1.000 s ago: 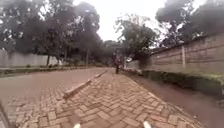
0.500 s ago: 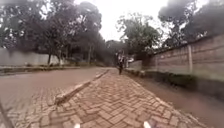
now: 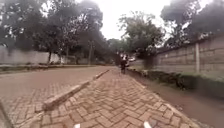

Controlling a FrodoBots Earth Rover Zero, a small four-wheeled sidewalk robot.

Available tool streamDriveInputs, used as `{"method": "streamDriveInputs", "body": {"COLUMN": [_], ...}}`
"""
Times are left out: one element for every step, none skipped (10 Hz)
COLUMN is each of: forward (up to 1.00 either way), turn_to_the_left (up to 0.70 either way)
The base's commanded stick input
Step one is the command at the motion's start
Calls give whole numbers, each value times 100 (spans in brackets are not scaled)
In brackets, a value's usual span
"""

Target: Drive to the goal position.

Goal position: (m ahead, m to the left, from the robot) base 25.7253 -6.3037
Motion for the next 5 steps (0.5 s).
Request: {"method": "streamDriveInputs", "body": {"forward": [70,70,70,70,70], "turn_to_the_left": [8,0,0,2,4]}}
